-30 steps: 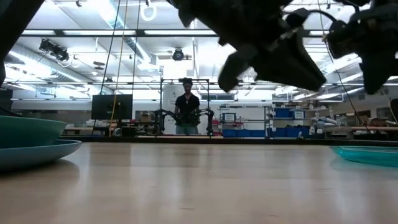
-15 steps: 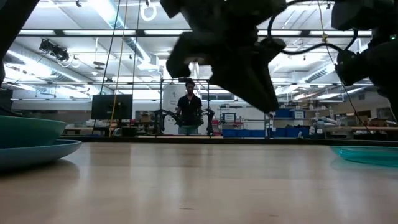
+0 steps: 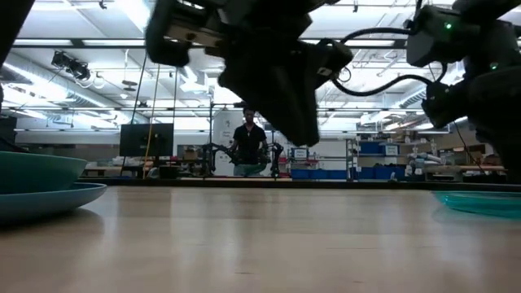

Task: Stack plastic plates
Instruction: Stack the light blue plate on top of the orange plate

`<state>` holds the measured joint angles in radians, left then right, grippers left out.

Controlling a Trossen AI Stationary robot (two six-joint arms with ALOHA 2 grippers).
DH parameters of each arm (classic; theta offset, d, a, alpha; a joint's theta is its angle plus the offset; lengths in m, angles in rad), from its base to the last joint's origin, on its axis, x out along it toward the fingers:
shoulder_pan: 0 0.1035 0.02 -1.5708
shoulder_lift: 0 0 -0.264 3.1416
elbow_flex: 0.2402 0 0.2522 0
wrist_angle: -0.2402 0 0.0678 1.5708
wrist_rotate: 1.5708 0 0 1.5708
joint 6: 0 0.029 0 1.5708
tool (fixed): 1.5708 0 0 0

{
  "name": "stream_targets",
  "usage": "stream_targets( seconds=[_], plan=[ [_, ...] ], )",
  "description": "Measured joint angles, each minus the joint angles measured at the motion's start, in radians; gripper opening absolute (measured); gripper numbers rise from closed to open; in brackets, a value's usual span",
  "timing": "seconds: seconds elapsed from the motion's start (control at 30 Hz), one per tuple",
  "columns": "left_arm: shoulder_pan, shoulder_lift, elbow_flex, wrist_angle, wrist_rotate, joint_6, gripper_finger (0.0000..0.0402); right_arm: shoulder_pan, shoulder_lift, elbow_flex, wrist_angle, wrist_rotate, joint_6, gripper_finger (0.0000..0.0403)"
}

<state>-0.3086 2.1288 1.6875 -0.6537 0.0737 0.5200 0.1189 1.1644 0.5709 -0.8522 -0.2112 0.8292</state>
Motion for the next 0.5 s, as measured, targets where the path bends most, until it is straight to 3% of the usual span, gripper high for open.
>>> stream_targets(
  seconds=[0.5],
  plan=[
    [-0.067,-0.051,0.0,-0.142,-0.12,-0.195,0.0056,-0.003,0.219,0.0,0.258,-0.101,-0.122,0.0125]
  ],
)
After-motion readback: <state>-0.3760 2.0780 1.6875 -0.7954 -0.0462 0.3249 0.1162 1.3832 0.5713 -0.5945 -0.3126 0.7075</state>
